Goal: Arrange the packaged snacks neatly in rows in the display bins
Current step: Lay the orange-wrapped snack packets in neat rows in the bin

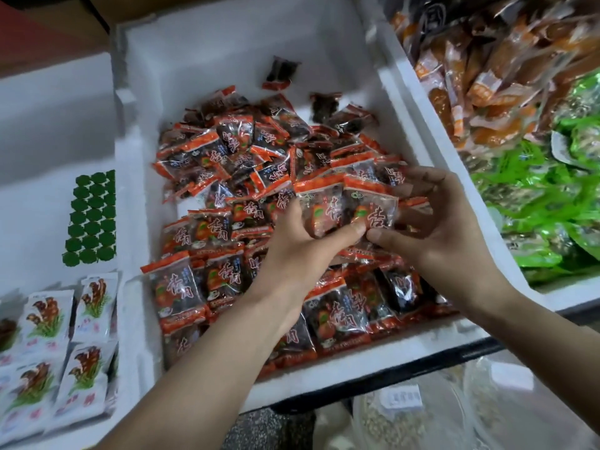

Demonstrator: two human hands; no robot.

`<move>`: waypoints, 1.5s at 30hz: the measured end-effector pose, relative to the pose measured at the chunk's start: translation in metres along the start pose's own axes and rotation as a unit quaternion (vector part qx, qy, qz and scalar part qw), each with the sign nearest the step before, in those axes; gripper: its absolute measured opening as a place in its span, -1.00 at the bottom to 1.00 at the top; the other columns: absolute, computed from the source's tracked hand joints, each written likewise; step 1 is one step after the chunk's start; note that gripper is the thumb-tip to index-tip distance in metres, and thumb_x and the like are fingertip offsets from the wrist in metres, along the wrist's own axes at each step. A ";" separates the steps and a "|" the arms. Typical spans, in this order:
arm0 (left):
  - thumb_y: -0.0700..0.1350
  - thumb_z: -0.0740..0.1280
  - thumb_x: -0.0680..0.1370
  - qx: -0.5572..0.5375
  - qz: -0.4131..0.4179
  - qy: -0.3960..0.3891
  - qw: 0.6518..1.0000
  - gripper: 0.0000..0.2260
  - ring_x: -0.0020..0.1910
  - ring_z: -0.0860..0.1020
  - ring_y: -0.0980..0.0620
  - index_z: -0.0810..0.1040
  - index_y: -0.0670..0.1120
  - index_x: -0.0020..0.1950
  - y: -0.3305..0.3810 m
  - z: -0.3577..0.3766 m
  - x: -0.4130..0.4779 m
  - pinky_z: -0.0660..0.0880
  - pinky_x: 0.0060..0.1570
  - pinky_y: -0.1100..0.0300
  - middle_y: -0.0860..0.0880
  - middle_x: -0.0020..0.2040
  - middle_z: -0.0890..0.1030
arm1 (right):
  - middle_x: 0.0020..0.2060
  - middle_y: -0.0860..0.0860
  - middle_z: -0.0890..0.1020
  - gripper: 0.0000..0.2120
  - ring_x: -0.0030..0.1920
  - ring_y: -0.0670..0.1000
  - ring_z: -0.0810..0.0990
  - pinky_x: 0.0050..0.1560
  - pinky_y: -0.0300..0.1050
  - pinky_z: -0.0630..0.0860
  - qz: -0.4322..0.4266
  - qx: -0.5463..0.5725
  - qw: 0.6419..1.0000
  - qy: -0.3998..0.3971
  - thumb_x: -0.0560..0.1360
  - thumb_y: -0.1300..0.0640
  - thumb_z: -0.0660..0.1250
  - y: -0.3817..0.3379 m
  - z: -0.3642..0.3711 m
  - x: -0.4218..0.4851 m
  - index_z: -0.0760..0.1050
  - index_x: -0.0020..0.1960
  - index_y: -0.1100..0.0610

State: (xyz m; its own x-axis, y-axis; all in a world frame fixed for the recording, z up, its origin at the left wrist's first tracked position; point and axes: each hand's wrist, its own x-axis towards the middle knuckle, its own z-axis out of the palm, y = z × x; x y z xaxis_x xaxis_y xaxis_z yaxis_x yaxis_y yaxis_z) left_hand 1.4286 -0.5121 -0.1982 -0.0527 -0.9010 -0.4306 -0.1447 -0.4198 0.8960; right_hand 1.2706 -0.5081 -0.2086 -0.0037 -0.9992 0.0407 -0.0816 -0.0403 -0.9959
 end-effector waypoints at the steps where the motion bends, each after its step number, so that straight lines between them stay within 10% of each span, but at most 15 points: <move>1: 0.31 0.56 0.04 0.006 0.003 -0.004 1.000 -0.05 0.31 0.45 -0.11 0.30 0.17 0.37 -0.001 0.002 -0.001 0.41 0.25 -0.17 -0.04 0.35 0.45 | 0.04 -0.20 0.48 -0.35 -0.12 -0.18 0.60 -0.12 -0.21 0.59 -0.003 -0.006 1.000 -0.001 0.14 0.00 0.47 -0.002 -0.003 -0.003 0.29 0.16 -0.17; 7: 0.23 0.49 0.25 0.102 0.045 -0.021 0.994 -0.23 0.28 0.48 0.01 0.28 0.15 0.39 0.004 0.011 -0.012 0.42 0.27 -0.06 0.03 0.33 0.48 | -0.15 -0.02 0.66 -0.36 -0.20 -0.08 0.65 -0.24 -0.29 0.58 0.096 0.030 0.995 -0.026 0.16 0.10 0.47 -0.004 -0.022 -0.006 0.41 0.23 0.07; 12: -0.09 0.33 0.55 0.082 0.069 0.017 0.994 -0.83 -0.13 0.62 0.09 0.45 0.01 0.12 0.007 0.014 -0.023 0.58 -0.14 0.26 -0.04 0.01 0.62 | -0.39 -0.03 0.66 -0.73 -0.36 -0.13 0.62 -0.31 -0.33 0.58 0.170 0.113 0.979 -0.016 0.23 0.20 0.43 0.004 -0.043 -0.006 0.52 -0.08 0.19; 18: 0.02 0.29 0.56 0.130 0.115 0.094 0.980 -0.53 -0.01 0.63 0.09 0.27 -0.05 0.42 0.007 0.013 -0.034 0.50 0.15 0.02 -0.09 0.31 0.47 | -0.28 -0.10 0.60 -0.75 -0.31 -0.12 0.55 -0.29 -0.26 0.44 0.044 -0.271 0.958 -0.085 0.35 0.18 0.50 0.019 -0.042 -0.007 0.44 -0.16 -0.04; 23: 0.04 0.30 0.55 0.140 0.118 0.108 0.977 -0.51 0.31 0.44 -0.04 0.27 -0.02 0.44 0.000 0.013 -0.038 0.36 0.33 -0.02 -0.05 0.37 0.42 | -0.29 -0.12 0.54 -0.76 -0.30 -0.02 0.55 -0.33 -0.32 0.40 0.010 -0.324 0.934 -0.151 0.41 0.16 0.46 0.023 -0.016 -0.015 0.48 0.01 -0.01; 31: 0.00 0.27 0.57 0.120 0.075 0.089 0.986 -0.36 0.01 0.26 0.65 0.01 0.00 0.56 -0.007 0.016 -0.049 0.13 0.13 0.57 0.24 0.36 0.25 | -0.19 -0.15 0.50 -0.68 -0.26 -0.20 0.44 -0.28 -0.45 0.33 -0.028 -0.329 0.936 -0.121 0.41 0.15 0.46 0.028 -0.011 -0.025 0.47 0.12 0.08; 36: -0.07 0.20 0.62 0.051 0.010 0.067 0.996 -0.59 -0.34 0.53 0.32 0.24 0.07 0.47 -0.018 0.016 -0.053 0.40 -0.29 0.39 -0.06 -0.14 0.43 | -0.01 -0.13 0.45 -0.57 -0.09 -0.16 0.42 -0.07 -0.39 0.28 -0.070 -0.340 0.932 -0.099 0.35 0.08 0.50 0.031 -0.012 -0.027 0.46 0.17 0.10; 40: -0.23 0.20 0.61 0.005 0.002 0.047 0.999 -0.74 -0.34 0.35 0.07 0.31 0.06 -0.21 -0.018 0.012 -0.051 0.61 -0.12 0.10 0.09 -0.27 0.21 | -0.02 -0.12 0.40 -0.55 -0.09 -0.14 0.42 -0.07 -0.44 0.24 -0.070 -0.339 0.930 -0.126 0.34 -0.04 0.44 0.029 -0.017 -0.023 0.47 0.15 0.10; 45: -0.30 0.24 0.58 0.026 0.067 -0.033 0.997 -0.74 -0.14 0.63 0.09 0.45 -0.15 0.26 -0.018 0.013 -0.050 0.62 -0.09 0.09 0.07 -0.15 0.63 | -0.18 -0.11 0.59 -0.66 -0.22 -0.21 0.55 -0.18 -0.38 0.43 0.034 -0.125 0.986 -0.106 0.35 -0.17 0.24 0.010 -0.024 -0.030 0.49 0.01 0.01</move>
State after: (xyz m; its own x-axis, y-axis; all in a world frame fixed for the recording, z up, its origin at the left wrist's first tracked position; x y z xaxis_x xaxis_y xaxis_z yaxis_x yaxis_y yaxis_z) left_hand 1.4206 -0.4581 -0.1948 -0.1393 -0.9391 -0.3143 -0.1832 -0.2875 0.9401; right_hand 1.2462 -0.4788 -0.2180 0.1893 -0.9795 -0.0694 -0.3311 0.0028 -0.9436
